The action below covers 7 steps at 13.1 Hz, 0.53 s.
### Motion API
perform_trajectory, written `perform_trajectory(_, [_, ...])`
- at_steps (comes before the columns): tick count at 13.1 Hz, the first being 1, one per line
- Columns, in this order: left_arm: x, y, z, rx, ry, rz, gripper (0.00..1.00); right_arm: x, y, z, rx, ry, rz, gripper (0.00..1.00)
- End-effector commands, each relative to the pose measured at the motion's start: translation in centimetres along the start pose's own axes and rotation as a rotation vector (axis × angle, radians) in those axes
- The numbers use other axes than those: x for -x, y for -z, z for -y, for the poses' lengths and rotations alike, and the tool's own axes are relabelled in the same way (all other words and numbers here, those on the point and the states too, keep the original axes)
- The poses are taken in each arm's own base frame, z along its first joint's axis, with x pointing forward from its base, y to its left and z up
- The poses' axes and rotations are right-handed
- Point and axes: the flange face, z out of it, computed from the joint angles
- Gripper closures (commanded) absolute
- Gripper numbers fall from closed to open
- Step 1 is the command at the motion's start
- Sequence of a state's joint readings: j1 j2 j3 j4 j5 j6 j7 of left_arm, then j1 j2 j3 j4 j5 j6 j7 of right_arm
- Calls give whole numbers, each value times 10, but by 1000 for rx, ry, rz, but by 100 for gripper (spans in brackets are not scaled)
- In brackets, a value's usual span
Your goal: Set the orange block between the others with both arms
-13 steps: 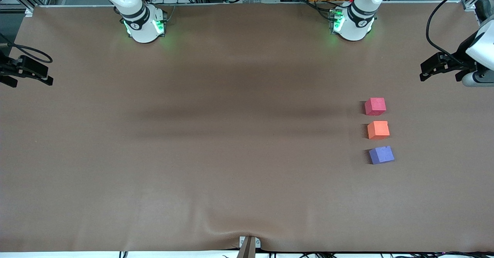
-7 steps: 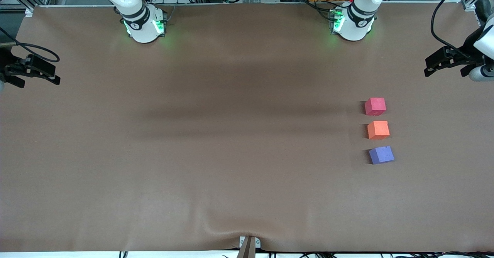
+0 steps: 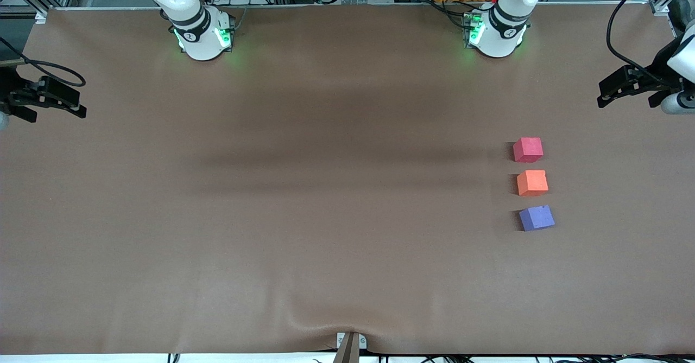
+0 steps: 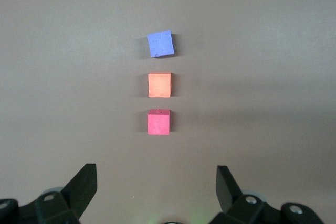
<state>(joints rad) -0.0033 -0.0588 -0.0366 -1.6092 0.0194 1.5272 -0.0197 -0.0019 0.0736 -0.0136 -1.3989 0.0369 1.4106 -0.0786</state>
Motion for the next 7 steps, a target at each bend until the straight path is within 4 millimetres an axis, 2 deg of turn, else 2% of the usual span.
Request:
perform_trajectory(1, [0, 7, -1, -6, 1, 3, 0, 2, -1, 2, -13, 0, 14, 0])
perform_trajectory(7, [1, 6, 1, -8, 3, 10, 0, 2, -1, 2, -13, -1, 15, 0])
